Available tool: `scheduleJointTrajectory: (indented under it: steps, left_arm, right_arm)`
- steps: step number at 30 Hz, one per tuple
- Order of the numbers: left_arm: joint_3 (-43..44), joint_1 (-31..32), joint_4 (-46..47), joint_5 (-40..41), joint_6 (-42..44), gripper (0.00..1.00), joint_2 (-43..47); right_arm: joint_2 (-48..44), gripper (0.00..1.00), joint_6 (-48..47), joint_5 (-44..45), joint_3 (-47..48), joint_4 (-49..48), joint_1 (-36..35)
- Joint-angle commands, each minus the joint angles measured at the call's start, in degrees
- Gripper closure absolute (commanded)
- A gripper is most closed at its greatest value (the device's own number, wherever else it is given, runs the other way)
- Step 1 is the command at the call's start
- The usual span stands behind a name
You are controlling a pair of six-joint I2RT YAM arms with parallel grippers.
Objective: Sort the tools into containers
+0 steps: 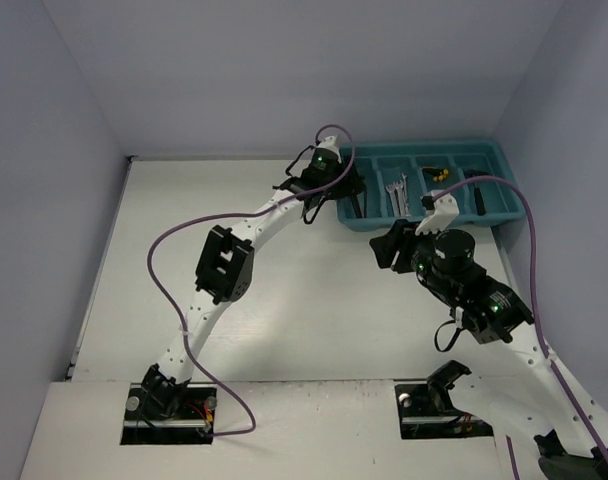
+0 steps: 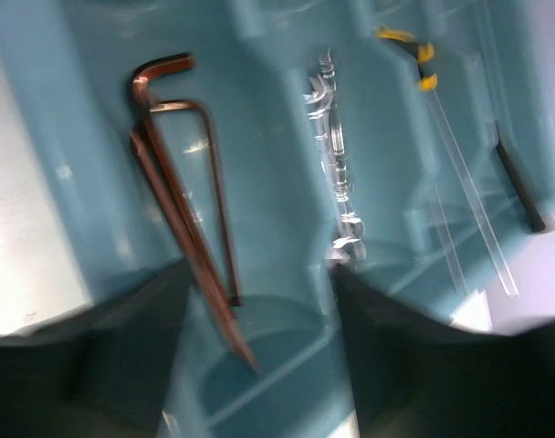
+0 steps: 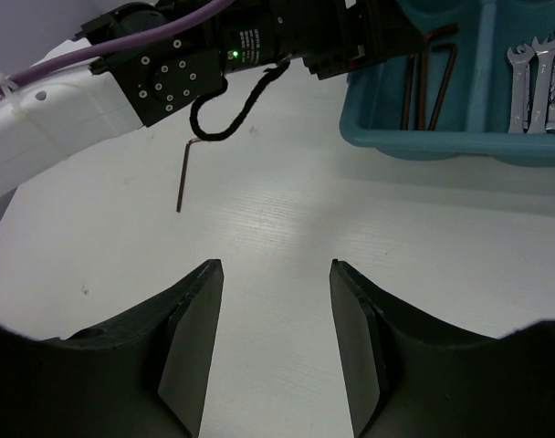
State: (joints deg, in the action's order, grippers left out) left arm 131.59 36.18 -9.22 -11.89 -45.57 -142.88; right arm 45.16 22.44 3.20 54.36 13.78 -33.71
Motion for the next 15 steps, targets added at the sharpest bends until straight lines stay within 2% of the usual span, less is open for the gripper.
scheduleJointTrajectory:
  steps: [1,4,8,15]
  left_arm:
    - [2.6,-0.5,5.8,2.1,1.6,0.36,7.1]
    - [-1.0,-0.5,5.6,2.9,3.3,0.3,11.6]
    - [-11.3,-0.6,2.1,8.1,7.2,0.3,21.2]
    - [-25.2,-1.6,-17.1,25.3,10.8,0.3,31.7]
  right_arm:
    - [-1.1,0.52,-0.5,1.4,-0.4,-1.6,0.3]
    - [-0.7,0.51,-1.3,1.3,-0.6,-1.4,0.3]
    - [0.1,0.5,-2.5,1.3,-0.4,-1.3,0.3]
    - [1.9,0.49,-4.1,1.5,0.0,-1.3,0.4]
